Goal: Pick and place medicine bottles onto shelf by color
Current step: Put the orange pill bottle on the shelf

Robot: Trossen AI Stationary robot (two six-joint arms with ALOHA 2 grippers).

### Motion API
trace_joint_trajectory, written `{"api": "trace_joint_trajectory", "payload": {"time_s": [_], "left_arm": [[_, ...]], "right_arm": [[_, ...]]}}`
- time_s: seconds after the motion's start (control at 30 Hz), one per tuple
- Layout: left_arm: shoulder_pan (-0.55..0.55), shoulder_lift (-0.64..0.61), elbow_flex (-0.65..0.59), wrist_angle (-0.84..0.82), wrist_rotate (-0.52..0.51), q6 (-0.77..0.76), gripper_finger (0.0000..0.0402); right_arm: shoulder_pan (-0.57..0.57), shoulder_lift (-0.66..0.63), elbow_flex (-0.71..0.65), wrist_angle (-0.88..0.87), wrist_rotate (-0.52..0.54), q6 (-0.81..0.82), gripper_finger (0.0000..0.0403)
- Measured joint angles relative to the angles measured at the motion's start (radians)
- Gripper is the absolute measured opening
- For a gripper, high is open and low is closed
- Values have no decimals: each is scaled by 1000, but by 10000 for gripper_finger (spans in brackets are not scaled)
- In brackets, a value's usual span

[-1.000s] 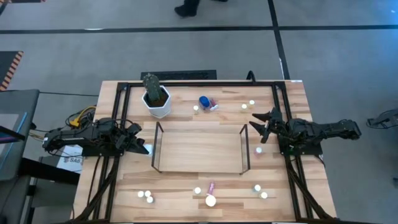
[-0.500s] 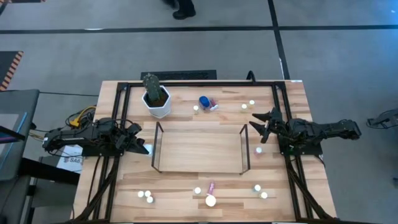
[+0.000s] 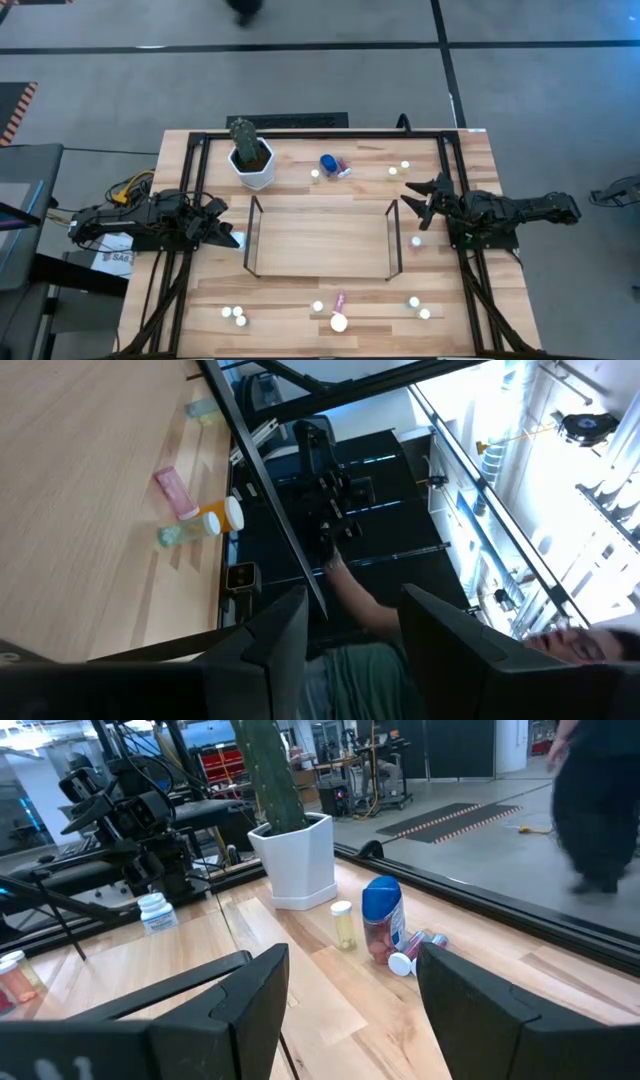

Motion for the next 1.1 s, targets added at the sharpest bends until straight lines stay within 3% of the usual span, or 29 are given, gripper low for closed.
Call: {"api": "trace_joint_trajectory", "payload": {"time_s": [0.2, 0.5, 0.8, 0.93, 1.1], "left_arm": [[0, 0, 0, 0, 0, 0, 144], [0, 0, 0, 0, 0, 0, 144], [0, 0, 0, 0, 0, 0, 144], [0, 0, 0, 0, 0, 0, 144], [0, 0, 0, 0, 0, 0, 144]], "right_arm": [[-15, 0, -3, 24, 7, -146, 244], [-13, 0, -5, 79, 5, 177, 244], [-14, -1, -3, 251, 7, 203, 244], [-34, -1, -1, 283, 103, 177, 244], [-49, -1, -1, 281, 109, 206, 244]]}}
